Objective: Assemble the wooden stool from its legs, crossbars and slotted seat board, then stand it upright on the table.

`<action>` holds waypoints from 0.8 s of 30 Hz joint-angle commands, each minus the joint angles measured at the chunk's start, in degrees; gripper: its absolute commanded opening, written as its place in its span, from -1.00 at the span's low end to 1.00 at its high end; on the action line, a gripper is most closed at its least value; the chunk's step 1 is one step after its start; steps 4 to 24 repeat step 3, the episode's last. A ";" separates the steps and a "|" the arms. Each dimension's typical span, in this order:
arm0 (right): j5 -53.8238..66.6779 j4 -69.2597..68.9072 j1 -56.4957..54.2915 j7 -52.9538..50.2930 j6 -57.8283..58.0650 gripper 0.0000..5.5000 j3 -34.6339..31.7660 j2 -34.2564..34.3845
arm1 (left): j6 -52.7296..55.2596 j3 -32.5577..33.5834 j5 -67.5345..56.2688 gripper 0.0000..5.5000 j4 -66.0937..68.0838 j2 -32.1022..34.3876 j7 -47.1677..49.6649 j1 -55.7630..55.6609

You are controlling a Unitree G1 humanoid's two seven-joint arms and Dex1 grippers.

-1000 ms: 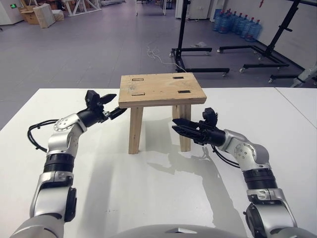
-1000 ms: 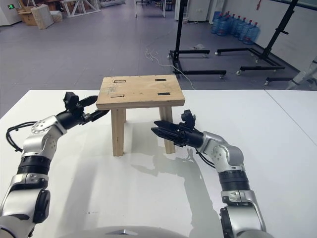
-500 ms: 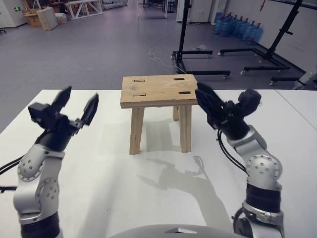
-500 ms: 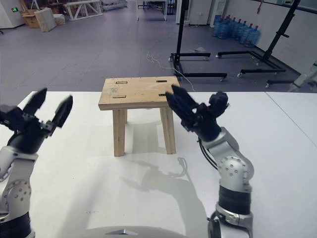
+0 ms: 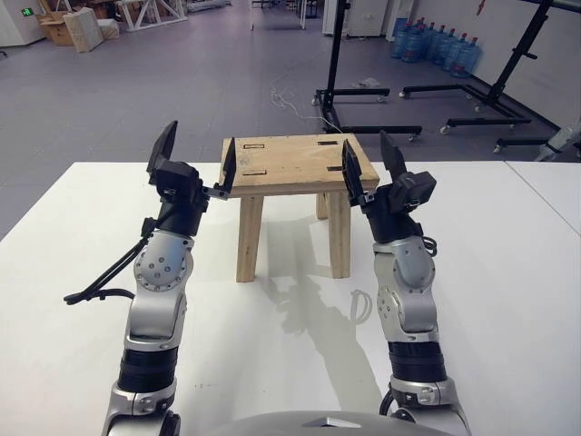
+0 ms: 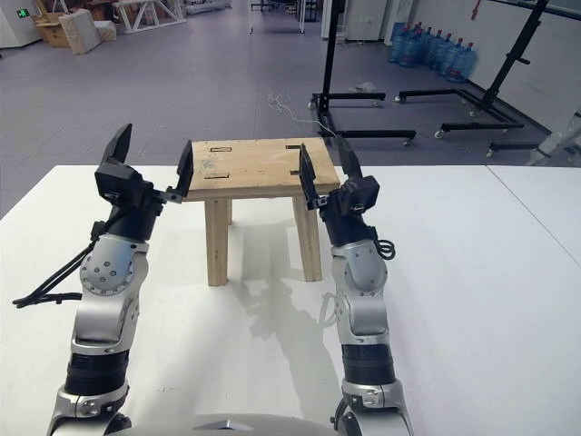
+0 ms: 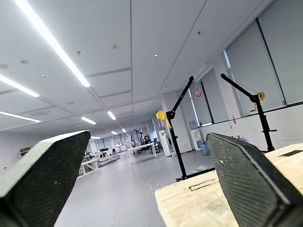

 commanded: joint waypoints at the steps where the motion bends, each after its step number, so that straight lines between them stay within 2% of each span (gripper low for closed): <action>1: 1.68 0.77 -1.88 -0.05 -0.98 0.32 -0.23 -0.66 | -1.27 -0.11 1.48 0.64 0.59 -0.93 1.58 -1.35; 24: 2.52 0.70 -2.04 0.48 -0.76 0.32 0.37 -0.87 | -1.60 -0.02 1.92 0.64 0.89 -1.35 2.36 -1.46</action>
